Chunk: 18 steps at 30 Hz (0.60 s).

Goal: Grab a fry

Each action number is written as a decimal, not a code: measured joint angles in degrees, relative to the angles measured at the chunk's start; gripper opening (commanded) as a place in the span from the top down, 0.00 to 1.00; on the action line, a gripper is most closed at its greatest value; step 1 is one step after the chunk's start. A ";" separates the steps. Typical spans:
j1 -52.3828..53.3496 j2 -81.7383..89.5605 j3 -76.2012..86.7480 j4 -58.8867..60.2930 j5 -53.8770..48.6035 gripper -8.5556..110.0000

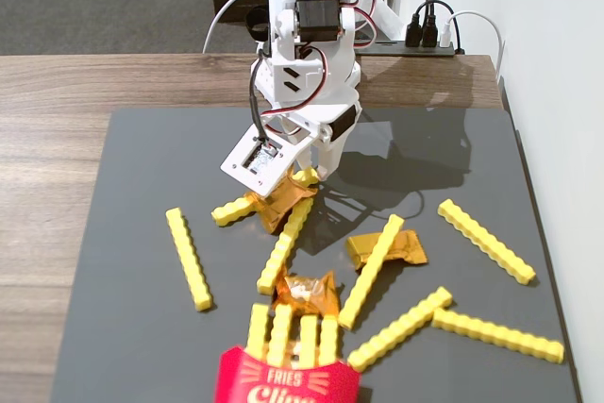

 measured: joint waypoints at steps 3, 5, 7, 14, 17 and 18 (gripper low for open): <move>0.00 0.00 0.00 0.00 -0.18 0.92; 0.00 0.00 0.00 0.62 -0.53 0.92; 0.00 0.00 0.00 1.41 -0.88 0.92; -1.41 2.55 -1.76 8.17 -2.37 0.92; -1.49 4.13 -2.90 11.07 -4.39 0.92; -1.49 4.66 -3.34 12.13 -5.36 0.92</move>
